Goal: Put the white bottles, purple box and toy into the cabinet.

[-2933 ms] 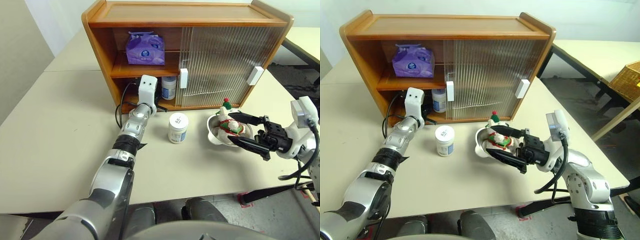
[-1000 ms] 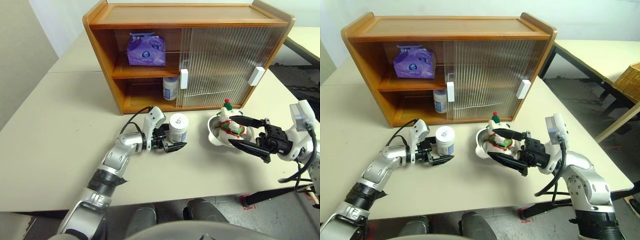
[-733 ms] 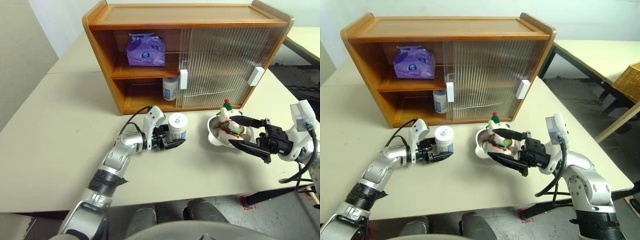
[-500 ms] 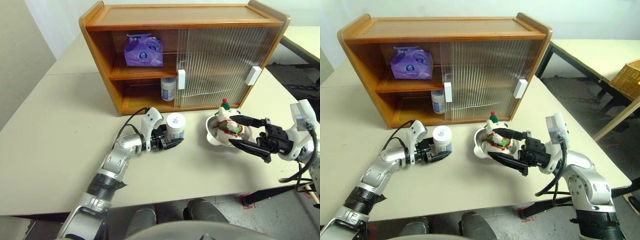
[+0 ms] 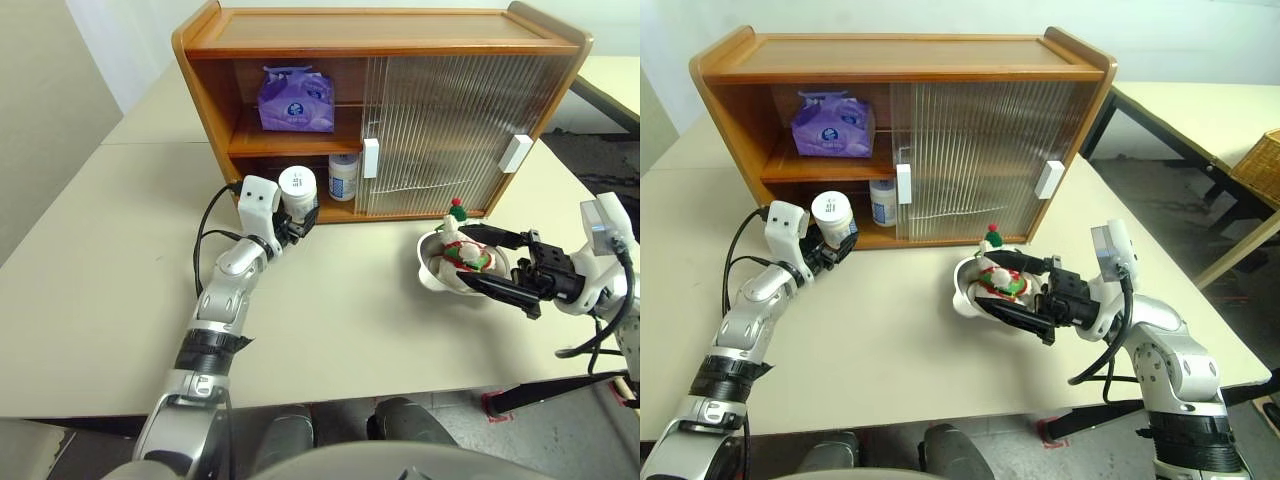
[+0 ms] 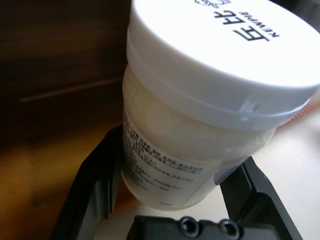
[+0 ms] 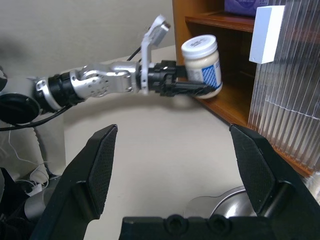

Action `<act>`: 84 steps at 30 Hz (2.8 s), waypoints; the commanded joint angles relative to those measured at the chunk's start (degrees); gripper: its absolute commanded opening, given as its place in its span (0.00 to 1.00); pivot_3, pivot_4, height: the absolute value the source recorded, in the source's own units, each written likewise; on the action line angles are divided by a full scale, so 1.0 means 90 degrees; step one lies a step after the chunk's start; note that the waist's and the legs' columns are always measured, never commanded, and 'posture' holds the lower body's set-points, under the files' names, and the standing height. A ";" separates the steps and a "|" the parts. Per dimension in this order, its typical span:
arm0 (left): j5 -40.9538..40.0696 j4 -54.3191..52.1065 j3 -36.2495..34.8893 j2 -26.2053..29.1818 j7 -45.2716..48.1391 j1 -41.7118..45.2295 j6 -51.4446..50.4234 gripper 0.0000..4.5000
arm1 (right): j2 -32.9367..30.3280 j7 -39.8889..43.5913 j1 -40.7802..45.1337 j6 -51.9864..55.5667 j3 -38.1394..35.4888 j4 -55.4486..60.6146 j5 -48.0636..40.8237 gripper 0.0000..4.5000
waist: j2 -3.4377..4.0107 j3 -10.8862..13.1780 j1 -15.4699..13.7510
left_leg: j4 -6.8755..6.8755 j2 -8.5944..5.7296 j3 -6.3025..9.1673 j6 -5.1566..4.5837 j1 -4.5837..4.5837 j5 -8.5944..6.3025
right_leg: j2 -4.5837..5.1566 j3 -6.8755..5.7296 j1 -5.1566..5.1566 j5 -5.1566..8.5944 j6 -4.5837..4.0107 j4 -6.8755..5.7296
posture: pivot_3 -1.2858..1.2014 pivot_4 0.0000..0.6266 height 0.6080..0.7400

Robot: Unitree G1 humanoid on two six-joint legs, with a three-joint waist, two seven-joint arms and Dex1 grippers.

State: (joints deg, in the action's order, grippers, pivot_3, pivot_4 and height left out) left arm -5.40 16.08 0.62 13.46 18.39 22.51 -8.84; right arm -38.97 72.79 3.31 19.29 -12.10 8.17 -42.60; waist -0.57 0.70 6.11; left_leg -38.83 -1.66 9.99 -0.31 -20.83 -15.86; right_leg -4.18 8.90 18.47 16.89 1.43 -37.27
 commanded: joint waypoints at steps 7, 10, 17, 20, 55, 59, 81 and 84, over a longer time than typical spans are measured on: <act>0.0306 0.1790 -0.0124 -0.0408 -0.0834 0.1233 0.0057 0.69 | -0.0006 -0.0029 0.0053 0.0108 0.0060 0.0049 0.0024 1.00 | -0.0021 0.0015 -0.0011 | 0.0000 -0.0001 -0.0005 0.0006 0.0000 0.0005 | 0.0001 -0.0002 -0.0001 -0.0010 0.0021 0.0002 | 0.44 0.02 1.00; 0.0320 0.2251 -0.0190 -0.0454 -0.0951 0.1497 0.0149 0.69 | 0.0005 -0.0051 0.0004 0.0114 0.0045 0.0099 0.0013 1.00 | -0.0031 0.0022 -0.0006 | 0.0000 -0.0001 -0.0017 0.0017 -0.0001 0.0012 | 0.0001 -0.0003 0.0000 -0.0009 0.0025 0.0003 | 0.44 0.02 1.00; 0.0369 0.3210 -0.0308 -0.0444 -0.1218 0.1971 0.0410 0.69 | 0.0024 -0.0093 -0.0042 0.0121 0.0026 0.0143 0.0008 1.00 | -0.0039 0.0027 0.0021 | 0.0000 -0.0002 -0.0034 0.0020 0.0000 0.0013 | 0.0002 0.0007 -0.0001 0.0014 0.0067 0.0008 | 0.43 0.02 1.00; 0.0388 0.3479 -0.0352 -0.0433 -0.1321 0.2099 0.0563 0.69 | 0.0026 -0.0086 -0.0066 0.0110 0.0025 0.0144 0.0013 1.00 | -0.0043 0.0031 0.0030 | 0.0000 -0.0001 -0.0032 0.0007 0.0002 0.0013 | 0.0000 0.0005 -0.0001 0.0010 0.0081 0.0008 | 0.43 0.02 1.00; -0.0067 -0.1472 0.0366 0.0079 0.0838 -0.1185 -0.0251 0.62 | 0.0030 0.0188 -0.0083 0.0004 -0.0013 -0.0071 0.0025 1.00 | -0.0058 0.0048 0.0086 | 0.0000 -0.0003 -0.0071 -0.0008 0.0011 0.0026 | 0.0001 0.0014 -0.0001 0.0014 -0.0007 0.0007 | 0.44 0.00 1.00; -0.0009 -0.1596 0.0829 0.0108 0.1488 -0.0893 0.0628 0.32 | 0.0039 0.0189 -0.0073 -0.0008 -0.0010 -0.0103 0.0039 1.00 | -0.0058 0.0048 -0.0031 | -0.0003 -0.0003 -0.0057 -0.0012 0.0014 0.0025 | 0.0005 0.0009 -0.0003 -0.0019 -0.0062 0.0006 | 0.44 0.00 1.00; 0.0421 0.0922 0.1224 -0.1356 0.0865 0.1339 0.2007 0.01 | 0.0084 -0.0032 -0.0162 0.0011 -0.0009 0.0112 0.0024 1.00 | -0.0040 0.0037 0.0073 | -0.0009 -0.0003 -0.0069 -0.0025 0.0008 0.0020 | 0.0010 0.0015 -0.0007 -0.0006 0.0042 0.0008 | 0.44 0.00 1.00; 0.0593 0.1088 0.1112 -0.1283 0.0511 0.1546 0.1863 0.01 | 0.0083 -0.0045 -0.0135 0.0015 -0.0001 0.0116 0.0021 1.00 | -0.0040 0.0037 0.0086 | -0.0010 -0.0003 -0.0070 -0.0025 0.0007 0.0020 | 0.0010 0.0015 -0.0007 -0.0006 0.0044 0.0009 | 0.44 0.00 1.00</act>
State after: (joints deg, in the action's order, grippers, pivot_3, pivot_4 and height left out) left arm -1.41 24.47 11.33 1.73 24.21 35.82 8.46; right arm -38.35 72.62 1.58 19.61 -12.28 8.57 -42.61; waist -0.93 1.03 6.88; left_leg -38.91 -1.70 9.35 -0.54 -20.77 -15.68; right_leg -4.09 9.03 18.40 16.73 2.02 -37.19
